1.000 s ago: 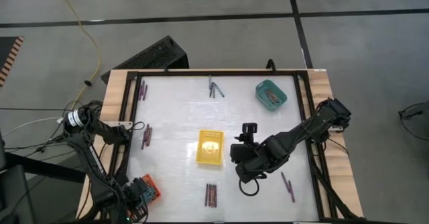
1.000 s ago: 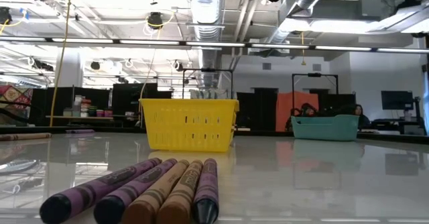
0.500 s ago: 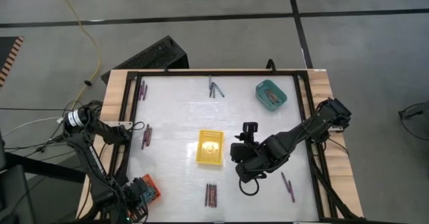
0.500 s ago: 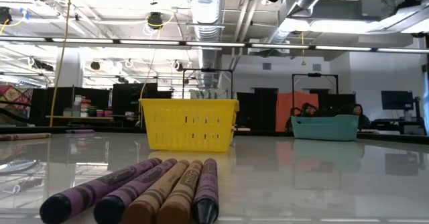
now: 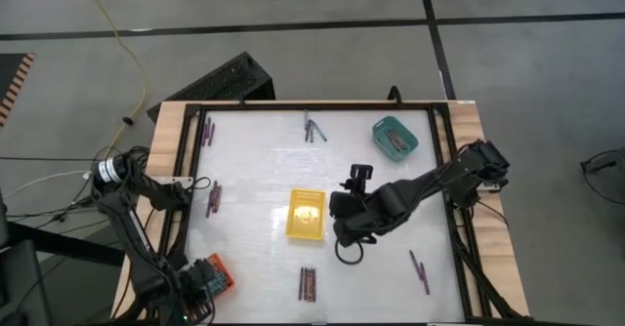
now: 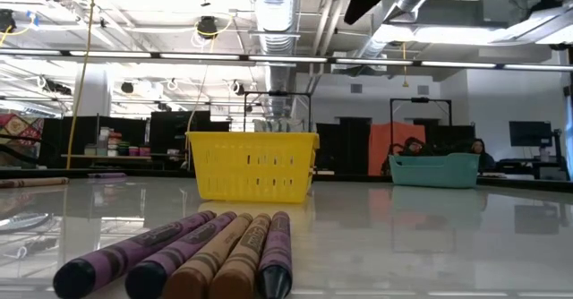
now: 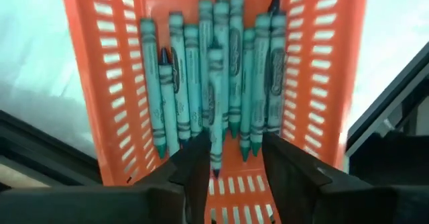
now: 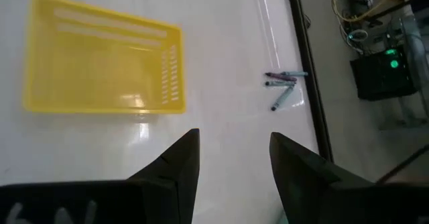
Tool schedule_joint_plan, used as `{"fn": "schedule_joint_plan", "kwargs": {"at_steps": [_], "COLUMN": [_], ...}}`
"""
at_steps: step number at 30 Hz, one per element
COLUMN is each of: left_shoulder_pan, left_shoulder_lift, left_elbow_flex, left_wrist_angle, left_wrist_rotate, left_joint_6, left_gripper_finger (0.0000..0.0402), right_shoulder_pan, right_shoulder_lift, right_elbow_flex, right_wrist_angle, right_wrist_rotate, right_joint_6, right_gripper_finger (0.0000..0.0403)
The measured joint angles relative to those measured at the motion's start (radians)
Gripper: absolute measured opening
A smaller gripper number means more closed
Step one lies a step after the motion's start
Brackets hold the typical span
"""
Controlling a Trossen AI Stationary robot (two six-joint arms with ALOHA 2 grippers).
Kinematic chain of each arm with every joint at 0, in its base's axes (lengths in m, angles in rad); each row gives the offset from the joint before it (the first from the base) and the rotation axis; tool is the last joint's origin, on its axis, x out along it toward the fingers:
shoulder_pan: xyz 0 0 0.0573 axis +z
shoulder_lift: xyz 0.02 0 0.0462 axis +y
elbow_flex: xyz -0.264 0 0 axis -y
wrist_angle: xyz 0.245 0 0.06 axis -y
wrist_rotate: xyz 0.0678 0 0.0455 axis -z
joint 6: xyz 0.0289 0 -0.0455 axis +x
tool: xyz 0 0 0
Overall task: Sort crayons
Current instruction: Put the dark blue crayon into the orange basket
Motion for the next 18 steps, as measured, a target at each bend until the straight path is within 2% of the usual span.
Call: {"fn": "schedule_joint_plan", "kwargs": {"at_steps": [5, 9, 14, 18], "left_shoulder_pan": [0.0, 0.0, 0.012, 0.056], "left_shoulder_lift": [-0.043, -0.076, -0.088, -0.088], "left_elbow_flex": [0.0, 0.0, 0.001, 0.001], "left_wrist_angle": [0.001, 0.028, 0.123, 0.175], "left_wrist_rotate": [-0.178, -0.385, -0.674, -0.791], "left_joint_6": [0.046, 0.144, 0.372, 0.538], "left_gripper_finger": [0.0126, 0.0126, 0.0126, 0.0126], "right_shoulder_pan": [-0.085, -0.182, -0.337, -0.492], "right_shoulder_lift": [0.0, 0.0, 0.0, 0.0], "right_elbow_flex": [0.0, -0.004, -0.065, -0.151], "right_wrist_angle": [0.035, 0.151, 0.354, 0.485], "right_wrist_rotate": [-0.02, -0.155, -0.34, -0.413], "right_joint_6": [-0.029, -0.133, -0.259, -0.261], "right_gripper_finger": [0.018, 0.018, 0.018, 0.018]}}
